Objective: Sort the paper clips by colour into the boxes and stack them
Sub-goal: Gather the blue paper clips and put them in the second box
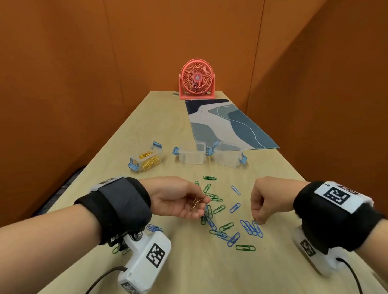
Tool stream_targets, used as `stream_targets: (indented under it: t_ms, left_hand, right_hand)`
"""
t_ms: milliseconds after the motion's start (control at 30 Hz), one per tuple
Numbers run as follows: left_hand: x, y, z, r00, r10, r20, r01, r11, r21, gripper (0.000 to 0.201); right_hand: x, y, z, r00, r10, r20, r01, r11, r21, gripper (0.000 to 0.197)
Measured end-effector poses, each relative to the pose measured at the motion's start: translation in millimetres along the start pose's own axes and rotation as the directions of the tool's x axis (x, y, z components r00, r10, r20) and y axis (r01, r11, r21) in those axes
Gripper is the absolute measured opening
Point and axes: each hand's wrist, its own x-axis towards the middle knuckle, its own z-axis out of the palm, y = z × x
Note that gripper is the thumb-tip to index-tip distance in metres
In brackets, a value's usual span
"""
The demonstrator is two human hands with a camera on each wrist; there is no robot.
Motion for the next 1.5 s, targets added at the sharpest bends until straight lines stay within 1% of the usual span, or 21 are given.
stream_targets:
  t_ms: [100, 200, 267, 367, 467, 533, 600, 667, 700, 767, 833, 867, 900, 933, 1033, 1100, 1133, 1233, 1300, 1400, 1500]
  left_hand:
    - [-1.7, -4.0, 0.6, 1.000, -0.004, -0.029, 0.003, 0.999, -0.043, 0.025]
    - [-1.0, -7.7, 3.1, 0.999, -0.011, -0.032, 0.009, 0.999, -0.047, 0.028]
    - [1.8, -9.9, 6.0, 0.999, -0.018, -0.033, 0.016, 0.998, -0.068, 0.033]
    - [6.3, -12.3, 12.7, 0.999, -0.029, 0.023, 0.032, 0.988, -0.149, 0.043]
    - [9.7, -10.4, 17.0, 0.995, -0.007, 0.096, 0.030, 0.969, -0.247, 0.040]
    - [10.2, -8.1, 8.7, 0.999, 0.006, 0.049, 0.005, 0.972, -0.236, 0.036]
    - [8.7, -2.2, -10.4, 1.000, 0.002, -0.028, -0.007, 0.987, -0.159, 0.032]
    - [6.3, 9.6, -38.3, 0.985, 0.014, -0.175, -0.031, 0.995, -0.094, 0.030]
    - [5.0, 17.8, -52.8, 0.960, 0.049, -0.277, -0.068, 0.996, -0.059, 0.030]
    - [0.8, 37.8, -77.9, 0.858, 0.152, -0.490, -0.176, 0.984, -0.003, 0.029]
    - [-4.0, 56.3, -96.2, 0.730, 0.233, -0.643, -0.266, 0.963, 0.047, 0.029]
    - [-4.3, 62.4, -104.1, 0.683, 0.254, -0.685, -0.265, 0.960, 0.092, 0.030]
    - [-3.5, 66.7, -110.5, 0.655, 0.266, -0.708, -0.232, 0.962, 0.146, 0.032]
    - [-1.3, 68.9, -116.1, 0.648, 0.275, -0.710, -0.189, 0.961, 0.200, 0.037]
    - [6.0, 65.0, -121.1, 0.694, 0.324, -0.643, -0.083, 0.923, 0.376, 0.042]
    - [4.7, 57.6, -116.8, 0.669, 0.436, -0.602, 0.008, 0.806, 0.592, 0.034]
    - [1.5, 52.4, -110.6, 0.687, 0.483, -0.544, 0.024, 0.732, 0.680, 0.027]
    - [-9.9, 30.7, -79.7, 0.857, 0.449, -0.254, -0.041, 0.550, 0.834, 0.011]
    - [-11.6, 17.4, -57.1, 0.909, 0.398, -0.124, -0.059, 0.417, 0.907, 0.017]
    - [-0.3, 5.8, -36.4, 0.913, 0.400, -0.084, -0.050, 0.314, 0.948, 0.030]
    - [12.2, 2.9, -32.4, 0.885, 0.441, -0.149, 0.002, 0.315, 0.949, 0.034]
  right_hand:
    - [0.8, -4.3, 0.2, 0.999, 0.027, 0.043, -0.025, 0.999, -0.041, 0.024]
    - [-2.3, -11.8, -2.8, 0.999, -0.009, 0.051, 0.009, 1.000, 0.015, 0.022]
    - [-3.4, -20.5, -8.1, 0.993, -0.094, -0.067, 0.101, 0.988, 0.116, 0.018]
    - [0.5, -44.0, -12.7, 0.935, -0.242, -0.259, 0.300, 0.929, 0.216, 0.013]
    - [8.6, -63.2, -11.1, 0.886, -0.315, -0.340, 0.403, 0.886, 0.231, 0.006]
    - [13.3, -64.8, -10.1, 0.877, -0.318, -0.360, 0.412, 0.883, 0.225, 0.018]
    - [14.5, -59.0, -12.7, 0.885, -0.265, -0.382, 0.365, 0.905, 0.218, 0.027]
    - [13.4, -48.3, -15.7, 0.927, -0.180, -0.328, 0.261, 0.940, 0.221, 0.030]
    - [12.0, -41.2, -16.5, 0.957, -0.128, -0.261, 0.184, 0.961, 0.205, 0.032]
    - [7.1, -27.4, -17.2, 0.996, 0.011, -0.089, 0.001, 0.991, 0.135, 0.038]
    - [0.1, -18.8, -17.1, 0.984, 0.167, 0.064, -0.170, 0.984, 0.048, 0.046]
    - [-3.5, -16.3, -17.3, 0.967, 0.228, 0.115, -0.230, 0.973, 0.008, 0.048]
    - [-6.5, -14.2, -17.2, 0.951, 0.270, 0.150, -0.270, 0.963, -0.023, 0.049]
    - [-8.2, -12.4, -16.6, 0.939, 0.294, 0.176, -0.290, 0.956, -0.050, 0.050]
    - [-6.2, -11.4, -9.4, 0.938, 0.283, 0.198, -0.273, 0.959, -0.080, 0.048]
    - [-1.0, -14.1, -4.1, 0.947, 0.234, 0.218, -0.233, 0.972, -0.029, 0.033]
    - [2.1, -15.8, -2.2, 0.953, 0.195, 0.231, -0.204, 0.979, 0.016, 0.023]
    - [12.6, -23.2, -0.1, 0.974, 0.082, 0.210, -0.108, 0.987, 0.117, 0.015]
    - [18.8, -30.1, 0.4, 0.986, 0.036, 0.166, -0.060, 0.988, 0.142, 0.015]
    - [24.0, -37.9, 0.9, 0.998, 0.021, 0.060, -0.032, 0.981, 0.190, 0.012]
    - [23.7, -40.9, 3.5, 0.999, 0.010, -0.037, -0.001, 0.972, 0.234, 0.020]
